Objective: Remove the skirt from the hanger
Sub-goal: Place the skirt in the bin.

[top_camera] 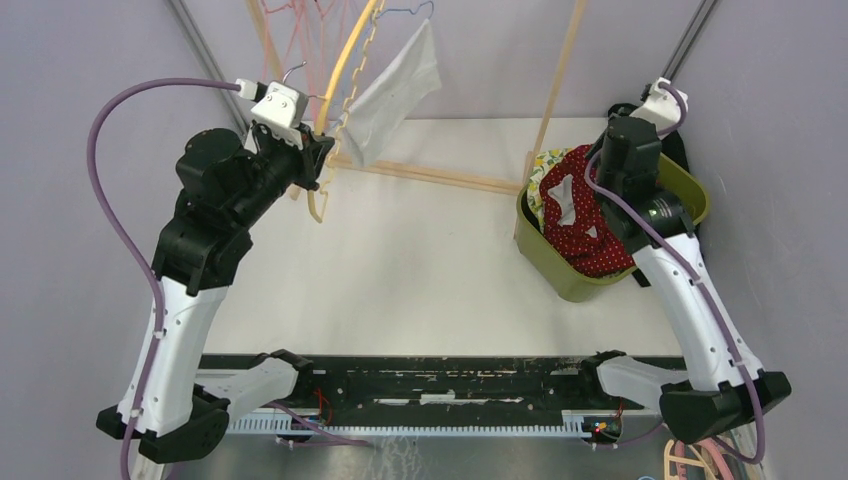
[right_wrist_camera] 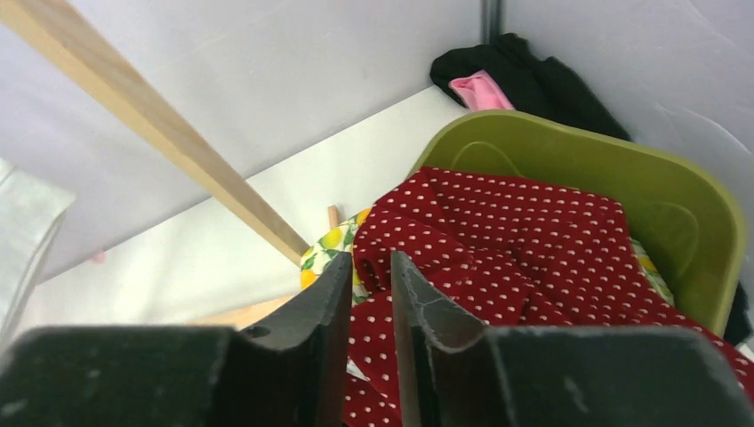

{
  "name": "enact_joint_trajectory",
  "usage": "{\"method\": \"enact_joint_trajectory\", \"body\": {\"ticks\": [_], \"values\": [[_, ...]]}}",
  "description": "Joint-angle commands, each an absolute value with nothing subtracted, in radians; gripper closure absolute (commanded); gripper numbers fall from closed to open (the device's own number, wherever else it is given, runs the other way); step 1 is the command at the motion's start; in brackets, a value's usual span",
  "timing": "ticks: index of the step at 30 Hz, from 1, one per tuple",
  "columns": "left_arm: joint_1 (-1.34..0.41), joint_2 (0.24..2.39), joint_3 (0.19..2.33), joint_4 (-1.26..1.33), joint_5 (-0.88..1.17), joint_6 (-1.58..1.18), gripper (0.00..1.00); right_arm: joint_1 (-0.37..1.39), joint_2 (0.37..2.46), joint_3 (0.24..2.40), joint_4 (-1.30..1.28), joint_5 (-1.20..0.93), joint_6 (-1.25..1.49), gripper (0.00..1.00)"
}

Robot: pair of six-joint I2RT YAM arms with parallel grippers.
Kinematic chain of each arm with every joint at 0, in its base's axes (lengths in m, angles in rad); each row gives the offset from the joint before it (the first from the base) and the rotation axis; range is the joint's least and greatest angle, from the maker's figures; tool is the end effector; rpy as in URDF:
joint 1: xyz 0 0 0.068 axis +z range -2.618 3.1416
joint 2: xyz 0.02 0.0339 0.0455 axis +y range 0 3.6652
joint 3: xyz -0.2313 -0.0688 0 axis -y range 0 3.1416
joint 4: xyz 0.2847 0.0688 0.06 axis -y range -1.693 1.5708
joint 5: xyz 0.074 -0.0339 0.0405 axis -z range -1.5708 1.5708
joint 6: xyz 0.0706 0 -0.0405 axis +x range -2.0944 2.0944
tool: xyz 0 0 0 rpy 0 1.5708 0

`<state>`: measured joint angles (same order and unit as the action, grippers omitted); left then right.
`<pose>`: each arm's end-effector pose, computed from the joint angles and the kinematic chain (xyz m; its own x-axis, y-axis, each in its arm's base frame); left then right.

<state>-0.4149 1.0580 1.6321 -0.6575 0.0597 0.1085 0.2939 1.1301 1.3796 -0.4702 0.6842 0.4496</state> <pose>0.2335 -0.1074 0.5080 -0.0263 0.1297 -0.9912 0.4624 0.8807 0.1030 0.3077 0.0465 0.4230 -0.0297 0.3429 -0.9389 0.4205 0.8565 0.2994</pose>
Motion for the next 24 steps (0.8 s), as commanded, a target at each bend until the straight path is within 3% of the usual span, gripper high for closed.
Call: {"method": "enact_joint_trajectory", "body": {"ticks": [1,3,9,17,24], "values": [[-0.419,1.008,1.708,-0.608,0.009,0.072,0.97,0.299,1.179,1.414,-0.347,0.583,0.441,0.8],[-0.418,0.991,1.711,-0.627,0.007,0.068,0.97,0.303,1.209,1.424,-0.34,0.557,0.46,0.85],[-0.417,0.943,1.712,-0.717,-0.045,0.065,0.97,0.318,1.259,1.425,-0.309,0.537,0.473,0.87],[-0.418,0.978,1.774,-0.824,-0.246,0.123,0.97,0.34,1.315,1.432,-0.287,0.517,0.481,0.81],[-0.419,1.067,1.777,-0.822,-0.204,0.096,0.97,0.342,1.326,1.444,-0.258,0.527,0.464,0.8]]}}
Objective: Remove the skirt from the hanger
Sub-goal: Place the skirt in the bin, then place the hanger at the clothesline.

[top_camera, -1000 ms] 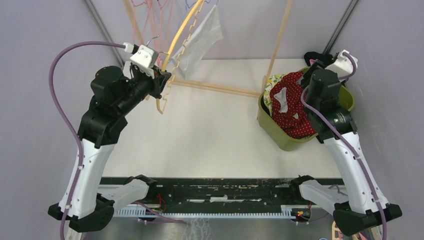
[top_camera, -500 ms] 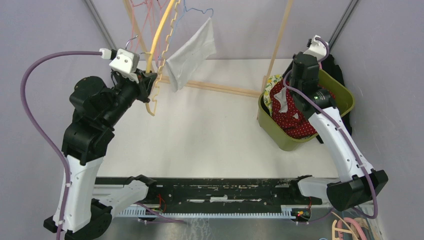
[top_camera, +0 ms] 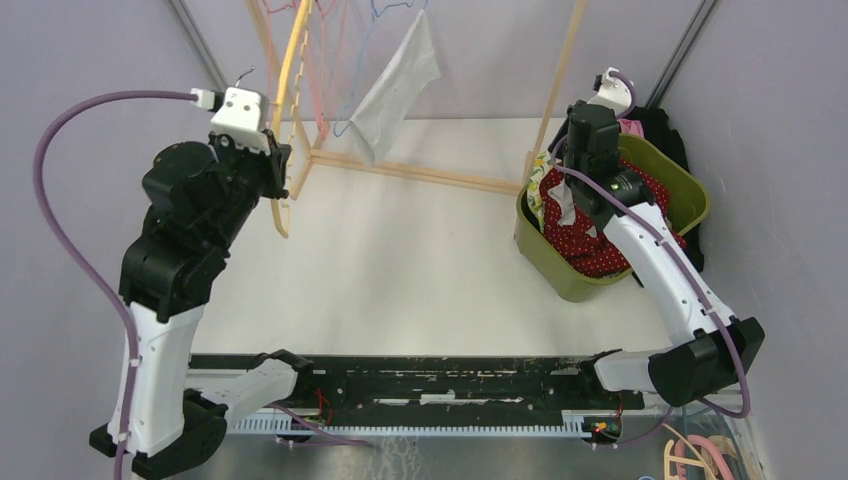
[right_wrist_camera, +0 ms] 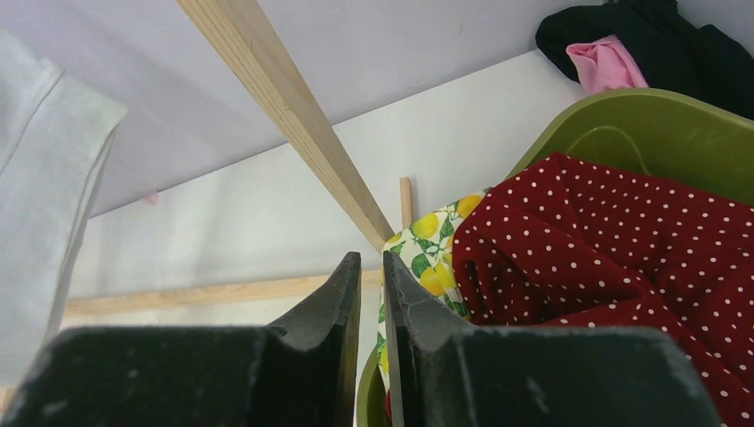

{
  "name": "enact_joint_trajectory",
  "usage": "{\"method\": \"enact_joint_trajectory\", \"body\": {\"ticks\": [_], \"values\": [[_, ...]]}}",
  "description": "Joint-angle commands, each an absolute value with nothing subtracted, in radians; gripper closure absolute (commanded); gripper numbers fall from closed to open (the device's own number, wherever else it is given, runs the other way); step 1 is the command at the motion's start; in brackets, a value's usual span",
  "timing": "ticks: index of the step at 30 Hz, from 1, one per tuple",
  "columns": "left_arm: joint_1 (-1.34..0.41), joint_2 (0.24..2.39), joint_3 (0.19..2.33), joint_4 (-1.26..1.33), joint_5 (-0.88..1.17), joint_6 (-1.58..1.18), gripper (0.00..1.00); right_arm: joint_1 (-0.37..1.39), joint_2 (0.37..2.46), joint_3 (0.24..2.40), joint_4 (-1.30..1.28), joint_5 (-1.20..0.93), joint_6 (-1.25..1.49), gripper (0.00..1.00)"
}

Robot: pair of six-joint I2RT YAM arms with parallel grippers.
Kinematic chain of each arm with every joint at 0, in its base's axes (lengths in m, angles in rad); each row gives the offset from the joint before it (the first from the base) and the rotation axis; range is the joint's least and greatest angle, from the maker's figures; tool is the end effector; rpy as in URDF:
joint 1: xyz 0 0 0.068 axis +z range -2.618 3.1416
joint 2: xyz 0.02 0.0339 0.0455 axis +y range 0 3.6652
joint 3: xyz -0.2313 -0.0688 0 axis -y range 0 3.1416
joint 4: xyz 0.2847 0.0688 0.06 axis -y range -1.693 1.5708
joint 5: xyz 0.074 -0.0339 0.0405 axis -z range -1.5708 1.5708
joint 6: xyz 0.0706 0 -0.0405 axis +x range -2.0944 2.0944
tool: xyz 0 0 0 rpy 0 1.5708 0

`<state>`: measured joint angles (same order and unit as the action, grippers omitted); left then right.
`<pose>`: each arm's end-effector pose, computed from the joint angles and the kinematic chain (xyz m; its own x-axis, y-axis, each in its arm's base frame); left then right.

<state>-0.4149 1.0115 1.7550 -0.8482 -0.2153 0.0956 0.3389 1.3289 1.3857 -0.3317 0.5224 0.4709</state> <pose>0.1968 -0.0702 0.5315 -0.0762 0.1354 -0.9879 0.2076 0.9712 0.1172 0.3659 0.0916 0.3774 -0.1534 0.3628 -0.9191 0.2630 0.9116 0.3160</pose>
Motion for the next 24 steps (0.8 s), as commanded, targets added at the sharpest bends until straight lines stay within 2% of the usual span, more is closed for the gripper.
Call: {"method": "enact_joint_trajectory", "body": {"ticks": [1,10,19,24], "values": [[-0.418,1.076,1.776,-0.822,-0.191,0.09,0.97,0.343,1.328,1.444,-0.254,0.53,0.464,0.8],[-0.418,1.145,1.806,-0.822,-0.156,0.055,0.97,0.343,1.331,1.413,-0.228,0.536,0.472,0.8],[-0.418,1.336,1.994,-0.821,-0.168,0.063,0.97,0.342,1.364,1.449,-0.186,0.54,0.462,0.79],[-0.417,1.424,2.032,-0.817,-0.155,0.06,0.97,0.342,1.38,1.474,-0.154,0.545,0.456,0.79]]}}
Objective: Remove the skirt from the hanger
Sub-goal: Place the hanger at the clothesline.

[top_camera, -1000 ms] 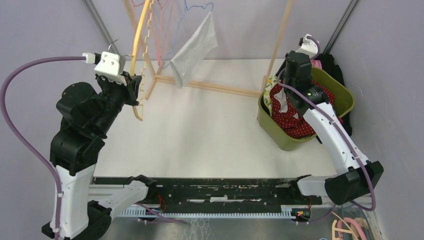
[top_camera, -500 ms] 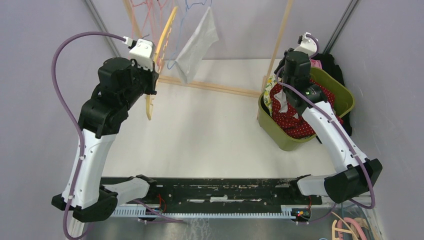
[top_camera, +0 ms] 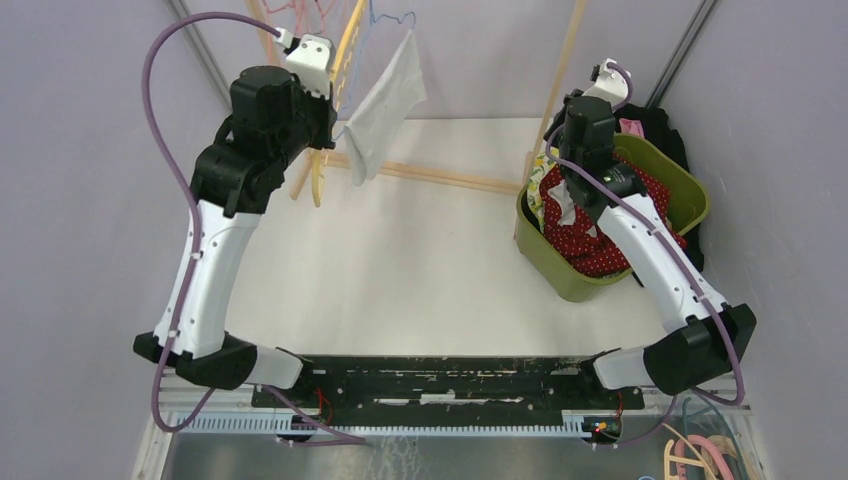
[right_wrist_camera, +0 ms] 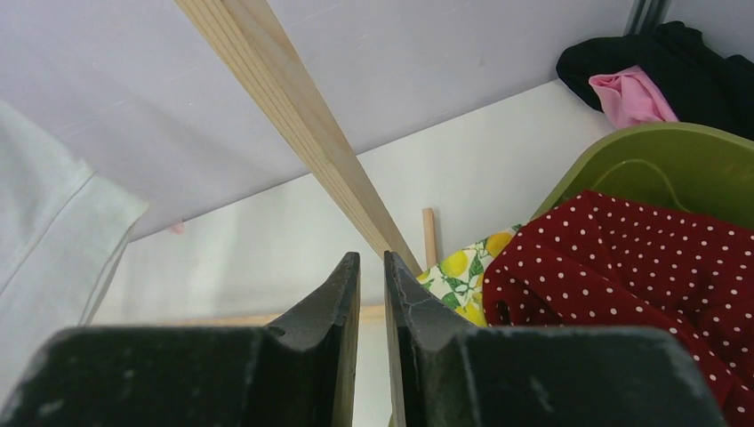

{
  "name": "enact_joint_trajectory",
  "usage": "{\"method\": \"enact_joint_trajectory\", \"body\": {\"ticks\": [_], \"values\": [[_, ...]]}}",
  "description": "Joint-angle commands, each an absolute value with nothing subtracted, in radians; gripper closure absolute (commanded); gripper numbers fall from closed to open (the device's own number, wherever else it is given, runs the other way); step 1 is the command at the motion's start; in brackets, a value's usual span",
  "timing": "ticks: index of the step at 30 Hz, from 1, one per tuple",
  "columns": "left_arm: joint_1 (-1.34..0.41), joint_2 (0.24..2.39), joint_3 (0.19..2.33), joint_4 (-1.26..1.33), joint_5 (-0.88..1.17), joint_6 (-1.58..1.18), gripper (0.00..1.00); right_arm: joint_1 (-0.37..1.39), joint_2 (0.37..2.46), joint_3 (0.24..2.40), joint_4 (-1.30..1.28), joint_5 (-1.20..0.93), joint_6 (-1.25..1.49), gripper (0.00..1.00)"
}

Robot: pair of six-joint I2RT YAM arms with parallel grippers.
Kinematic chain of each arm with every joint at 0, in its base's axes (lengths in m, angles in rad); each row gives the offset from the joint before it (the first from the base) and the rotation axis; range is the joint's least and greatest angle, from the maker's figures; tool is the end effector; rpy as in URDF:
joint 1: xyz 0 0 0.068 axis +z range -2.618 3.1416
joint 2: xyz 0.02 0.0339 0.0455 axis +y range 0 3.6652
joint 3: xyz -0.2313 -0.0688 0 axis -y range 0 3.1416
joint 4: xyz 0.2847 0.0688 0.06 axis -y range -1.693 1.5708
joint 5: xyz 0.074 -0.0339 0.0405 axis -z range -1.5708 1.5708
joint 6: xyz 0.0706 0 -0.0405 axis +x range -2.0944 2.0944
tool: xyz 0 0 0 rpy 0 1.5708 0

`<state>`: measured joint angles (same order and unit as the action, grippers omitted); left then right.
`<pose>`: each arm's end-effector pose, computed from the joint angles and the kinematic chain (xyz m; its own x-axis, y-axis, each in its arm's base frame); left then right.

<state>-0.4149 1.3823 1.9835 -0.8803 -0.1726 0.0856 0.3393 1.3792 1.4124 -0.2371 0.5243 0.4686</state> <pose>0.2936 -0.1161 0.5117 -0.2302 0.1934 -0.9537 0.2667 0.9551 0.1293 0.3803 0.0967 0.3826 -0.0917 0.3822 -0.9195 0.2416 0.9043 0.3518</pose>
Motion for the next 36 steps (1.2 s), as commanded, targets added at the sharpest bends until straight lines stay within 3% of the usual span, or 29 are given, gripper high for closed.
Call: {"method": "enact_joint_trajectory", "body": {"ticks": [1,36], "values": [[-0.418,1.436,2.034,-0.814,-0.156,0.059,0.97,0.342,1.381,1.475,-0.148,0.547,0.454,0.79],[-0.367,1.887,2.424,-0.468,-0.225,0.105,0.97,0.324,1.549,1.598,0.03,0.608,0.388,0.8]]}}
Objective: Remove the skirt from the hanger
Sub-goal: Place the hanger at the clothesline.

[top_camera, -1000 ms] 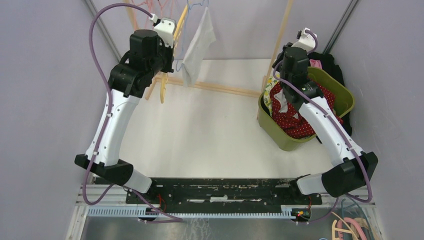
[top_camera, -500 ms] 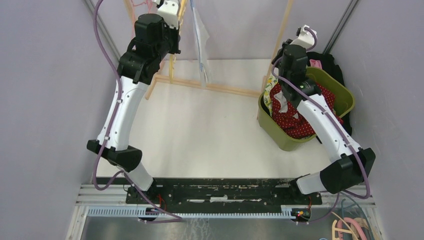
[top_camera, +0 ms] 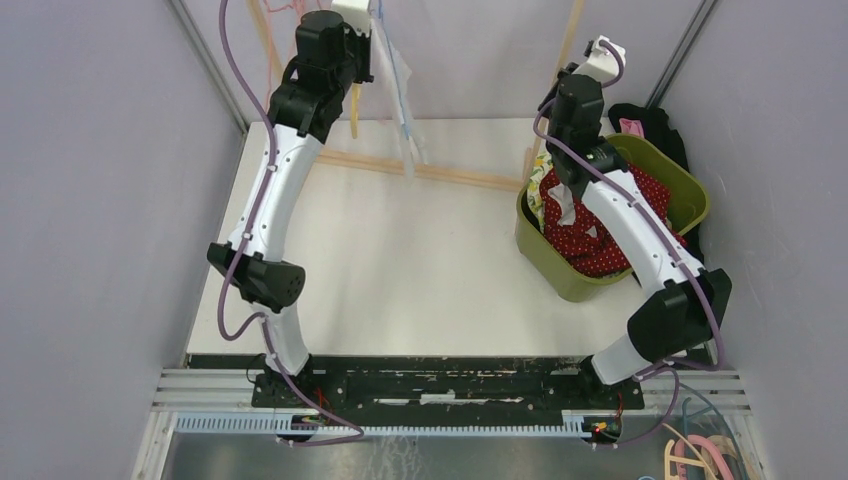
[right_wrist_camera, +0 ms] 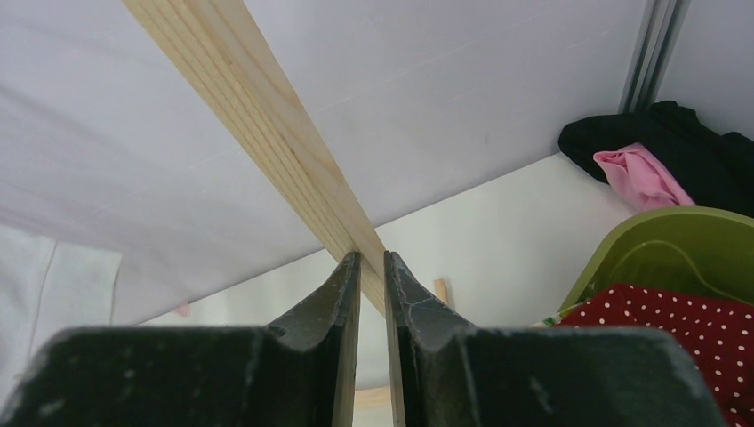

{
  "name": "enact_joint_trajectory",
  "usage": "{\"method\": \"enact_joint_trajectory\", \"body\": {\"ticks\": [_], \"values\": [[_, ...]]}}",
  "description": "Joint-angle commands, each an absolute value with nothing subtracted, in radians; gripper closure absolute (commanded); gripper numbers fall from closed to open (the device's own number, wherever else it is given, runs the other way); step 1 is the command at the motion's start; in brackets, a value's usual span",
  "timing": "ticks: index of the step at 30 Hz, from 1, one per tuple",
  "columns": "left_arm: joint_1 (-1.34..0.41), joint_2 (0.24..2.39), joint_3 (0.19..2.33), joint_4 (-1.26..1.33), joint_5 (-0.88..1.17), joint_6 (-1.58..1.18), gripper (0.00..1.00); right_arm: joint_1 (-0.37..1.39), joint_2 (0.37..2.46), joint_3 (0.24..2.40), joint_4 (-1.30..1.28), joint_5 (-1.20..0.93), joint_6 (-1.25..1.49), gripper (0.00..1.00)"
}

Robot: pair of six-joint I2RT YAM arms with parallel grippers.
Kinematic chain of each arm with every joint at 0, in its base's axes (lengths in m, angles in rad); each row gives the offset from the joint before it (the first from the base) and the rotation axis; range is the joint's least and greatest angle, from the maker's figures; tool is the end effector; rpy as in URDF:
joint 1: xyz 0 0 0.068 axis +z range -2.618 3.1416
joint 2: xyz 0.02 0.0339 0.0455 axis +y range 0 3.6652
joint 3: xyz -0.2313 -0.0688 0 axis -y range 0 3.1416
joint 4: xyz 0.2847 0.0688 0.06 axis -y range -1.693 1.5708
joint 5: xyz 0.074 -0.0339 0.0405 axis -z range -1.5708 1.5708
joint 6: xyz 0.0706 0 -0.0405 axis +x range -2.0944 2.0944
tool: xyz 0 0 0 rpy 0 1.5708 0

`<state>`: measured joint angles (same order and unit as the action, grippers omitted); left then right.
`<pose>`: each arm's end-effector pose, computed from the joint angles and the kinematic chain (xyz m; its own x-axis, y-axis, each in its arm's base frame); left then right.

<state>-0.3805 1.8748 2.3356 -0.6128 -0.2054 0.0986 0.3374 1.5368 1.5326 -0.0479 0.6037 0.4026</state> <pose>0.4315 -0.1571 0.4929 -0.1225 0.1528 -0.9806 0.1894 0.9735 0.1280 0.4181 0.1042 0.3966 0.0576 0.3620 -0.9304 0.2607 0.8941 0.3641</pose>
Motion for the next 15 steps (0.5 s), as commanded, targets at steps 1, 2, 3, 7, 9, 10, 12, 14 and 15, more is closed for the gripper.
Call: {"method": "enact_joint_trajectory", "body": {"ticks": [1,2,3,7,9,10,12,14,15], "values": [[-0.367,1.889,2.428,-0.466,-0.211,0.101,0.97,0.32,1.551,1.6,0.028,0.605,0.392,0.8],[-0.367,1.886,2.424,-0.466,-0.198,0.099,0.97,0.316,1.552,1.599,0.027,0.603,0.397,0.8],[-0.367,1.88,2.415,-0.47,-0.187,0.097,0.97,0.315,1.551,1.598,0.027,0.601,0.399,0.8],[-0.366,1.814,2.322,-0.492,-0.153,0.105,0.97,0.314,1.536,1.572,0.027,0.597,0.413,0.8],[-0.367,1.762,2.246,-0.503,-0.14,0.11,0.97,0.314,1.523,1.555,0.022,0.596,0.419,0.8],[-0.366,1.731,2.201,-0.505,-0.14,0.11,0.97,0.314,1.518,1.549,0.017,0.594,0.421,0.8],[-0.366,1.673,2.122,-0.51,-0.14,0.114,0.97,0.314,1.504,1.535,0.011,0.594,0.423,0.8],[-0.367,1.617,2.061,-0.527,-0.139,0.116,0.97,0.314,1.492,1.519,0.005,0.59,0.424,0.8],[-0.367,1.591,2.033,-0.535,-0.138,0.116,0.97,0.314,1.484,1.512,0.001,0.589,0.425,0.8]]}}
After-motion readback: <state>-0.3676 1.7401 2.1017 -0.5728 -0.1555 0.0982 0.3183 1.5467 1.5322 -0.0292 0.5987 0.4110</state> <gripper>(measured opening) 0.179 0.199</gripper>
